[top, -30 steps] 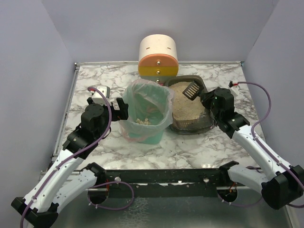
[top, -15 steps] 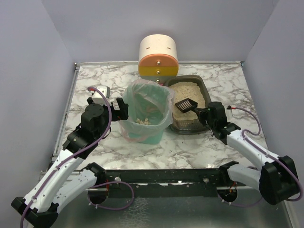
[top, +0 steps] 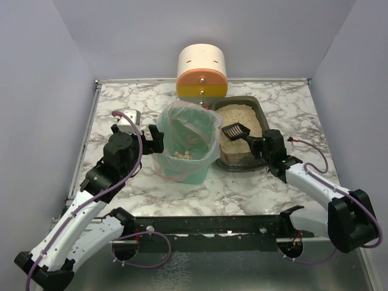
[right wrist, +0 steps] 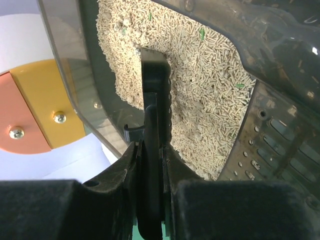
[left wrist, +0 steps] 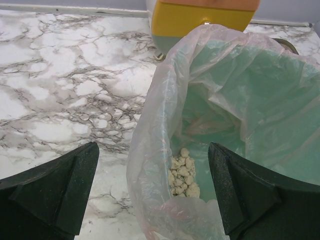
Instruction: Clean the litter box
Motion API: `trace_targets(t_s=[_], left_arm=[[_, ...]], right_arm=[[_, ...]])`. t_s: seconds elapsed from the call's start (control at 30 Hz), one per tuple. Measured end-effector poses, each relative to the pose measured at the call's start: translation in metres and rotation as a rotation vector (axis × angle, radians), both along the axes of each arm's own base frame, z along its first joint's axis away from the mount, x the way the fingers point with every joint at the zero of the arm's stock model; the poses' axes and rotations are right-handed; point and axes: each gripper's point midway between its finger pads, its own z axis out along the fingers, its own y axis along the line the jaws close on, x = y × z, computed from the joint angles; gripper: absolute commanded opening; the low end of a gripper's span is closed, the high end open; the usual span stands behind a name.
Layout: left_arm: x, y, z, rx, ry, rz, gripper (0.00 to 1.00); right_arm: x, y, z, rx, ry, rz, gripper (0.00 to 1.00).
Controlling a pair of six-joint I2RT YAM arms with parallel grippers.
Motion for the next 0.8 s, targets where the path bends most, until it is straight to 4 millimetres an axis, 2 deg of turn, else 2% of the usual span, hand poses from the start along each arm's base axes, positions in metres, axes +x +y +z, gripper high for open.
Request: trace_targets(t_s=[0.13, 0.23, 0.4, 0.8], left_arm=[[0.000, 0.000, 0.000, 0.000, 0.001, 0.000, 0.99], [0.000, 0.000, -0.001, 0.001, 0.002, 0.000, 0.99], [0.001, 0.000, -0.001, 0.002, 0.004, 0.000, 0.99], [0.001, 0.000, -0.001, 0.002, 0.004, 0.000, 0.99]], right_arm=[[0.007, 0.002, -0.007, 0.004, 0.006, -0.007, 0.06], [0.017, 0.006, -0.009, 0.002, 0.009, -0.009, 0.16], [0.029, 0.010, -0.013, 0.000, 0.008, -0.008, 0.25], [0.017, 0.005, -0.028, -0.047, 0.070, 0.008, 0.48]])
